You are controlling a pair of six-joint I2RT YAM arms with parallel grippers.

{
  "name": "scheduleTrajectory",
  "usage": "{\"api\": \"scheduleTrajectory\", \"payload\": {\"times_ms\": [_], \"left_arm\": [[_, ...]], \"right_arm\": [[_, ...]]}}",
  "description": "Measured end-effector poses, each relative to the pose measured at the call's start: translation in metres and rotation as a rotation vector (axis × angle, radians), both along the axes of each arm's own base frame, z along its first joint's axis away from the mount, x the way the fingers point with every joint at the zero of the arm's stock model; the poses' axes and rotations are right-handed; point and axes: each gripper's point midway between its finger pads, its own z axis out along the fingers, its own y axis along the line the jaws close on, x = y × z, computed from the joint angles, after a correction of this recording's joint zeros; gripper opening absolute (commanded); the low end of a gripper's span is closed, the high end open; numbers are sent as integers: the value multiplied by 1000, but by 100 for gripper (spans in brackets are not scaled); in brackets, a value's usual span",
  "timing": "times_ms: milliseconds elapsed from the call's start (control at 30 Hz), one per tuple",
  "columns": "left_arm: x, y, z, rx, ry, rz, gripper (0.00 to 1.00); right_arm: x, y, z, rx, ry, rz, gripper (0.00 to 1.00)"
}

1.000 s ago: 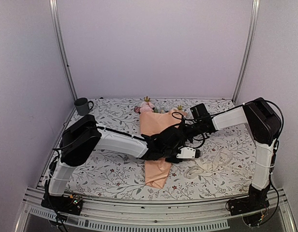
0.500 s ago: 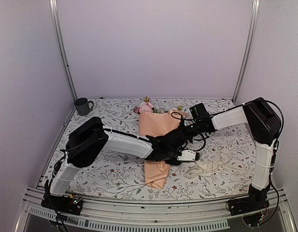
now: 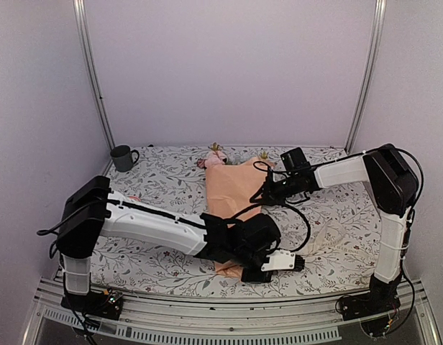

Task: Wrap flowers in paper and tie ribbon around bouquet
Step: Move the ribbon to the center of the board.

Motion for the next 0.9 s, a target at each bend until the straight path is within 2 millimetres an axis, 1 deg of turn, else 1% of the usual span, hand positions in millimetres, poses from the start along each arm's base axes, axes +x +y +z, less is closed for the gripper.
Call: {"api": "scheduleTrajectory", "payload": {"times_ms": [67,100,133,200,267,367,433,500,533,567,633,700,733,833,900], "left_arm": [[-29,12,6,2,80,-18,0],[-37,21,7,9,114,-12,0],[-41,30,9,15,139,3,0],[-41,59,6,45,194,73,0],[-36,85,-1,85,237,164,0],[-15,128,-13,139,336,371,0],[5,165,-19,130,454,542,0],[18,202,-19,90,547,694,0],[19,212,-18,67,577,735,0],[15,221,-16,34,612,762,0],[-1,231,-11,-11,690,774,0],[-13,233,-7,-46,766,772,0],[-15,233,-6,-54,783,772,0],[-29,229,-3,-69,883,747,0],[-38,226,-1,-63,923,725,0]], "right_arm": [[0,0,0,-1,3,0,0],[0,0,0,-1,3,0,0],[0,0,0,-2,5,1,0],[-1,0,2,-2,8,1,0],[-3,-2,4,-6,13,1,0],[-5,-4,14,-7,11,0,0],[-6,-5,23,-1,-2,-1,0],[-5,-6,31,6,-15,-4,0],[-4,-7,34,7,-18,-5,0],[-4,-8,35,7,-18,-7,0],[-3,-9,36,6,-16,-11,0],[-2,-12,35,3,-10,-16,0],[-2,-13,35,2,-8,-19,0],[1,-15,37,2,-6,-26,0],[5,-15,42,9,-11,-30,0]]}}
